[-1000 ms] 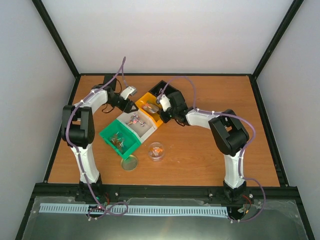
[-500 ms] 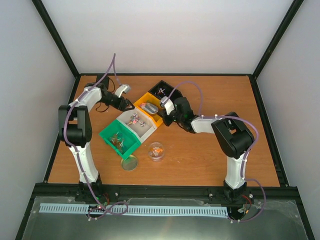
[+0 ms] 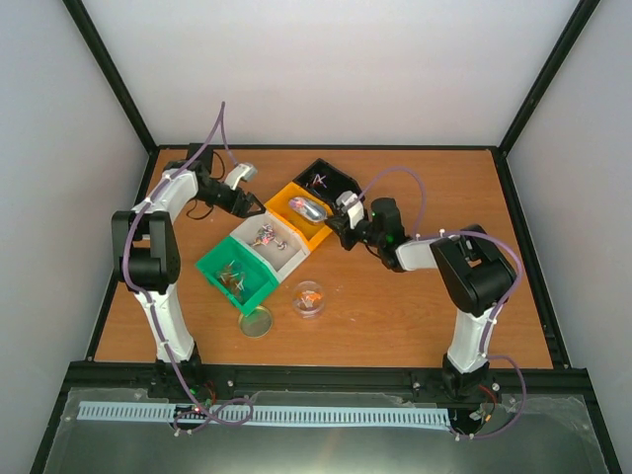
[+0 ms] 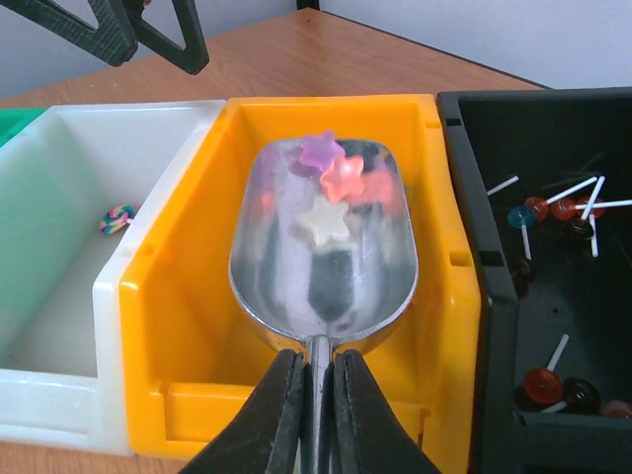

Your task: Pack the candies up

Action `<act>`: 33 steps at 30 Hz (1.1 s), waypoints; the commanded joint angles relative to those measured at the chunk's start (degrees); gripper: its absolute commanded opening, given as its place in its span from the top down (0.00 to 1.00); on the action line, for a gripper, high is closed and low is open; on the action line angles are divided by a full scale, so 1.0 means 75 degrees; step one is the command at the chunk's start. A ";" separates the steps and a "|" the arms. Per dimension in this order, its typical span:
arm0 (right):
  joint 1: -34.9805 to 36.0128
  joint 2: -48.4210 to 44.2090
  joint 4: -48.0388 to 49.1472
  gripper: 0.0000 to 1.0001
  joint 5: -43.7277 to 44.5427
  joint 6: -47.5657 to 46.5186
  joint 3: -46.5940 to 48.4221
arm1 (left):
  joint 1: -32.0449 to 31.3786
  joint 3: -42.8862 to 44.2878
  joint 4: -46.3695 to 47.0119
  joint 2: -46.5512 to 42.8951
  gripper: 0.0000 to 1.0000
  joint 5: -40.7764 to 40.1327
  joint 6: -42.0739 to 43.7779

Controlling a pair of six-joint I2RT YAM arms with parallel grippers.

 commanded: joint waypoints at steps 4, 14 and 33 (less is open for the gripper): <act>-0.0411 -0.0556 0.0563 0.97 -0.1046 -0.0128 -0.0113 | 0.0054 0.0381 -0.0178 -0.0197 0.28 0.0147 -0.0070; -0.0982 -0.2079 -0.4668 0.97 -0.3753 -0.3123 0.0683 | 0.0048 0.0213 -0.0216 -0.0275 0.23 0.0163 0.0088; -0.0989 -0.3517 -1.1784 0.97 -0.3266 -0.8558 0.1416 | 0.0047 -0.0091 0.0009 -0.0393 0.22 0.0304 -0.0042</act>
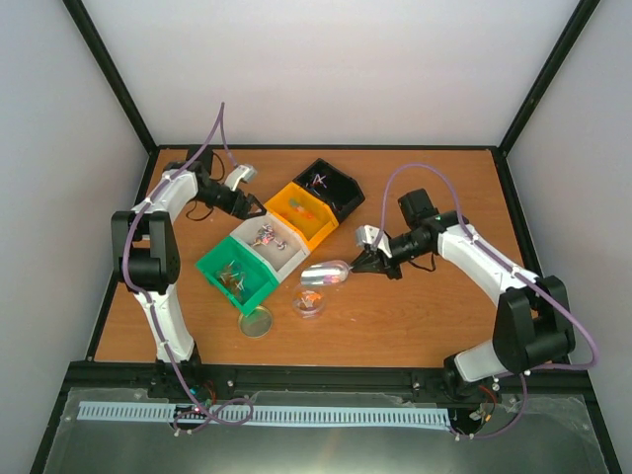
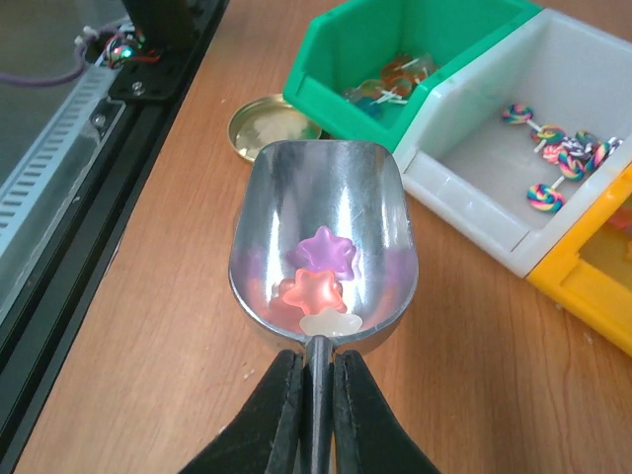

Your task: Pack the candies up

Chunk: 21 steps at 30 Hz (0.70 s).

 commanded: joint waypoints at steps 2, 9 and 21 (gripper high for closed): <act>0.0003 -0.0424 -0.1070 0.97 0.0658 -0.0800 0.0187 | 0.0030 -0.0126 0.0186 -0.0419 0.22 0.0229 -0.0062; 0.0432 -0.0519 -0.1276 0.97 0.1724 -0.0561 0.0266 | 0.0024 -0.0149 0.0288 -0.0346 0.22 0.0240 -0.0132; 0.1142 -0.0613 -0.1401 0.97 0.3026 0.0115 0.0596 | 0.0031 -0.0161 0.0380 -0.0233 0.22 0.0360 -0.0246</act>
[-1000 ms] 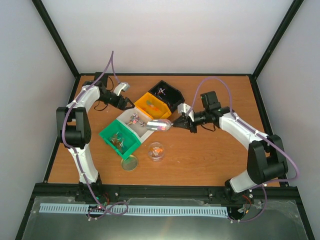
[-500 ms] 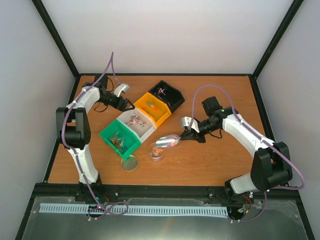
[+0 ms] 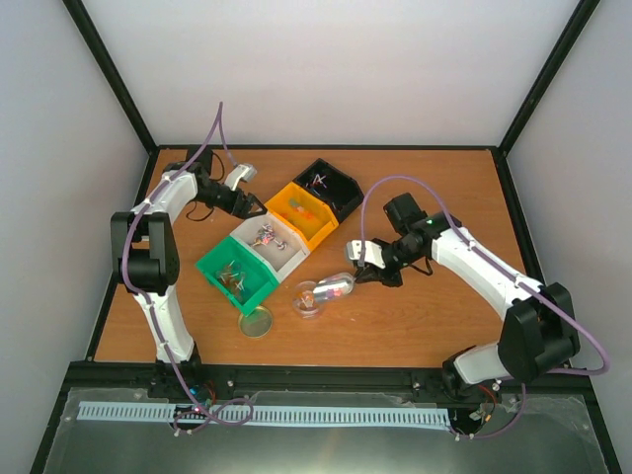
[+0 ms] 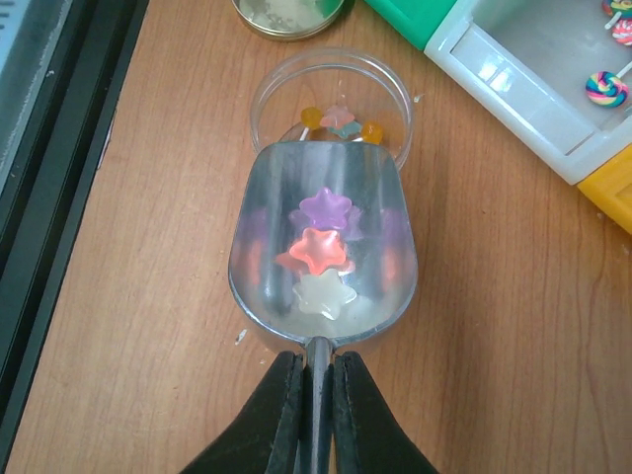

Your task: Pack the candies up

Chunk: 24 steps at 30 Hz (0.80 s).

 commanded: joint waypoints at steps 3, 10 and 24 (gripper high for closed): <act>0.0392 -0.0218 -0.0212 0.97 0.0845 0.0327 0.0422 | 0.0027 -0.0009 0.0163 -0.0120 0.21 0.0235 -0.0095; 0.0633 -0.0220 -0.0523 0.97 0.1334 0.0415 0.0694 | 0.0029 -0.0111 0.0207 -0.0129 0.21 0.0174 -0.0052; 0.0879 -0.0189 -0.0556 0.97 0.1350 0.1163 0.1351 | 0.0025 -0.0333 0.0324 -0.0227 0.21 -0.0050 0.0030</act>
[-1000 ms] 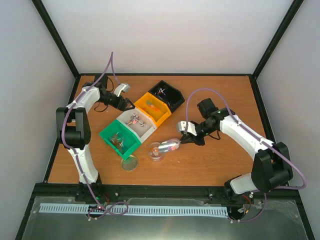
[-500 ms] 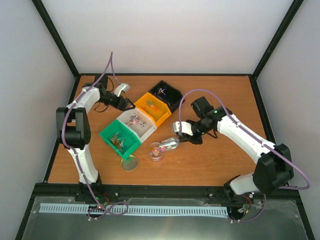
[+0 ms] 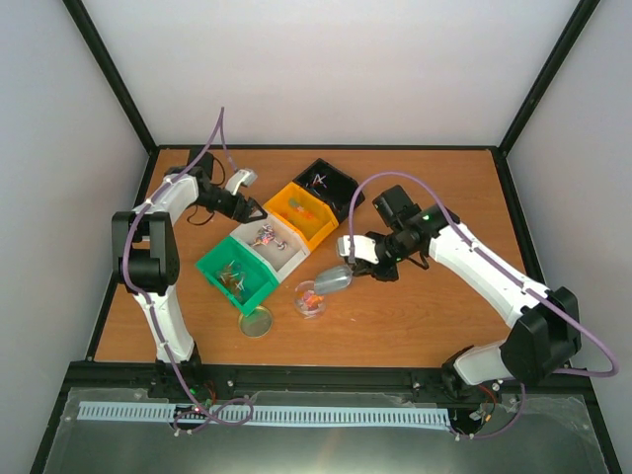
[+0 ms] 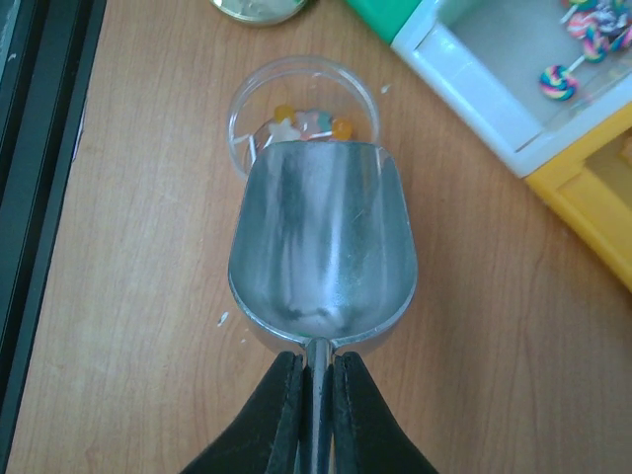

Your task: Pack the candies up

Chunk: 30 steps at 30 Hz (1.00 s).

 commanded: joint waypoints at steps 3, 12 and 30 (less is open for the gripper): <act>0.0063 0.0047 0.0615 0.97 -0.0033 0.1496 0.0535 | 0.0026 -0.0127 0.0175 -0.0330 0.21 -0.0159 0.0094; 0.0296 0.0847 0.2491 0.97 0.0095 0.3739 0.0720 | 0.0036 -0.0625 0.0359 -0.0644 0.21 -0.0572 0.0252; 0.0598 0.3303 0.2714 0.97 0.1613 0.5687 0.2161 | 0.0031 -0.1282 0.0651 -0.0786 0.23 -0.0893 0.0473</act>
